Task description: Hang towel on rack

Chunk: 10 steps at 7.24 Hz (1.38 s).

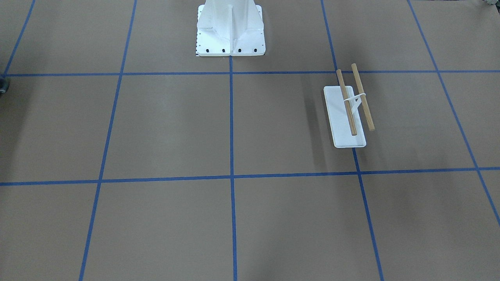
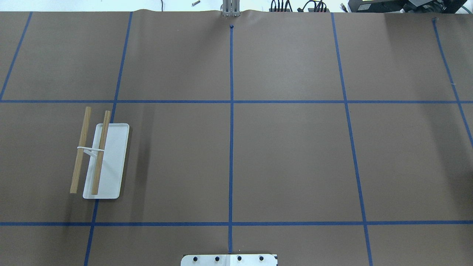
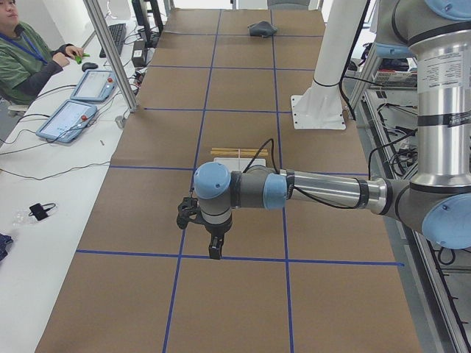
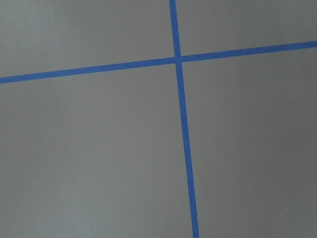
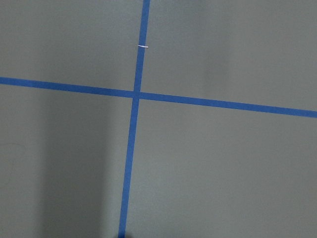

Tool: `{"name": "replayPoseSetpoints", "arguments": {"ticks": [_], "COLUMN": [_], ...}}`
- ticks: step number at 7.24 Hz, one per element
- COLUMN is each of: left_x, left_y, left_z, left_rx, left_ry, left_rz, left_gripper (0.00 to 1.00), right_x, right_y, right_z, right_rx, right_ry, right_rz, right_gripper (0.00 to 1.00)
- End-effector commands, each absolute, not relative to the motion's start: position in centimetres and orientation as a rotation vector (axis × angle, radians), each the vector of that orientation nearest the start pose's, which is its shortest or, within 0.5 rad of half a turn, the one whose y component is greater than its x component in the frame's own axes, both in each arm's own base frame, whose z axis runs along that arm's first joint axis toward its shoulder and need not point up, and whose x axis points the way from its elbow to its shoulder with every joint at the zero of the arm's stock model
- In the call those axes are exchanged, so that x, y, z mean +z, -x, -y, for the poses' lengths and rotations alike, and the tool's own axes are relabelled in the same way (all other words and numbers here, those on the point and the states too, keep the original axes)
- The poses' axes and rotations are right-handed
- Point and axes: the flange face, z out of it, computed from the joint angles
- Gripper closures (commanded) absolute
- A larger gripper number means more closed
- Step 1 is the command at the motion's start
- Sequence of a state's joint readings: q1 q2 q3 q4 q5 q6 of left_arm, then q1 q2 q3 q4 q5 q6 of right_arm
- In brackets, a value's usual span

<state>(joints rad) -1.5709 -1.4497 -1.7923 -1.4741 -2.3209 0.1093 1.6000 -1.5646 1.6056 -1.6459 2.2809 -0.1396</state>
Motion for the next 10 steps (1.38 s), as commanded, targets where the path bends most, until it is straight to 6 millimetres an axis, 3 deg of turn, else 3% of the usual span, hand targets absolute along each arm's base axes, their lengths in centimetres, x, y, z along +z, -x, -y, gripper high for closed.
{"name": "replayPoseSetpoints", "arguments": {"ticks": [1, 2, 3, 5, 6, 7, 8, 10], "left_x": [61.9, 61.6, 60.3, 58.6, 57.6, 56.3, 55.5, 54.1], "left_y": [6.4, 6.4, 6.5, 6.8, 7.2, 7.4, 7.4, 7.4], "left_z": [43.4, 43.4, 43.5, 44.5, 45.5, 47.1, 47.7, 49.2], "left_rx": [0.113, 0.116, 0.125, 0.136, 0.142, 0.145, 0.150, 0.200], "left_ry": [-0.047, -0.053, -0.081, -0.118, -0.142, -0.172, -0.189, -0.338], "left_rz": [-0.748, -0.747, -0.740, -0.710, -0.659, -0.642, -0.641, -0.621], "left_gripper": [0.01, 0.01, 0.01, 0.01, 0.01, 0.01, 0.01, 0.01], "right_x": [65.1, 65.0, 63.2, 62.0, 60.2, 57.1, 56.2, 57.4], "right_y": [-8.3, -8.3, -8.2, -8.1, -8.0, -8.1, -8.1, -8.0], "right_z": [48.9, 48.9, 49.0, 49.3, 50.4, 50.7, 51.1, 50.9], "right_rx": [-0.093, -0.094, -0.108, -0.118, -0.133, -0.146, -0.148, -0.144], "right_ry": [-0.026, -0.028, -0.062, -0.086, -0.120, -0.177, -0.191, -0.168], "right_rz": [0.712, 0.712, 0.717, 0.712, 0.708, 0.701, 0.696, 0.696], "right_gripper": [0.00, 0.00, 0.00, 0.00, 0.00, 0.00, 0.00, 0.00]}}
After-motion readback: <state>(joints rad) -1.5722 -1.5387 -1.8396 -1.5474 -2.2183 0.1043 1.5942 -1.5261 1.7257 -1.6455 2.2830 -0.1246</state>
